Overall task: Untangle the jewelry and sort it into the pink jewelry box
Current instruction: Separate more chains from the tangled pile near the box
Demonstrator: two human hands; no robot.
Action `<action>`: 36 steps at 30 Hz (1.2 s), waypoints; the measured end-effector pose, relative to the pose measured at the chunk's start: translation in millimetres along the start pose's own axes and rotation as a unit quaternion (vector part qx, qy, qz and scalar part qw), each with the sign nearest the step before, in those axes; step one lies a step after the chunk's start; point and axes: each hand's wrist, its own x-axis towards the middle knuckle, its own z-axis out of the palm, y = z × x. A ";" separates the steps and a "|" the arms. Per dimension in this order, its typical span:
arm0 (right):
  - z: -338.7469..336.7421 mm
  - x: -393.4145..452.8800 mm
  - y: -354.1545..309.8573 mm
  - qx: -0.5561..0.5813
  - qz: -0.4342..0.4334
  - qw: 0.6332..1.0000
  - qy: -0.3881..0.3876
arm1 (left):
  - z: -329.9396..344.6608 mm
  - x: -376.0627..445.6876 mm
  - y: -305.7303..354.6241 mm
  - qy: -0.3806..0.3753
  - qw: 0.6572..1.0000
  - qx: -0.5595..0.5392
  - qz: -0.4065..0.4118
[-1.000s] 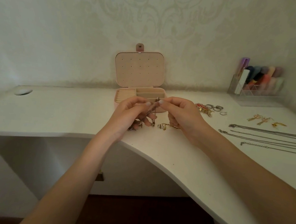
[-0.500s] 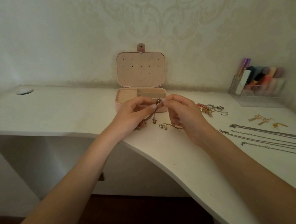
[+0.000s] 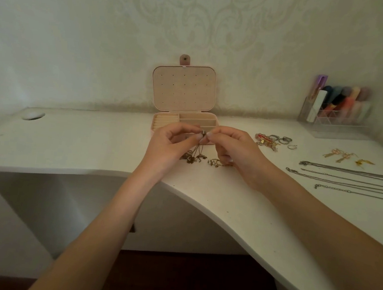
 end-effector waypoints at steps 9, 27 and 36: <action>0.5 -0.6 -0.6 -0.011 0.006 1.000 0.007 | 0.5 -1.0 -1.7 -0.002 0.998 0.060 0.037; -0.7 4.1 6.6 -0.145 -0.099 0.982 0.067 | -1.0 2.1 -3.6 -0.032 0.998 0.045 0.009; 2.8 1.4 5.4 -0.147 -0.085 0.985 0.032 | 1.9 1.1 -3.0 0.001 0.997 0.059 -0.042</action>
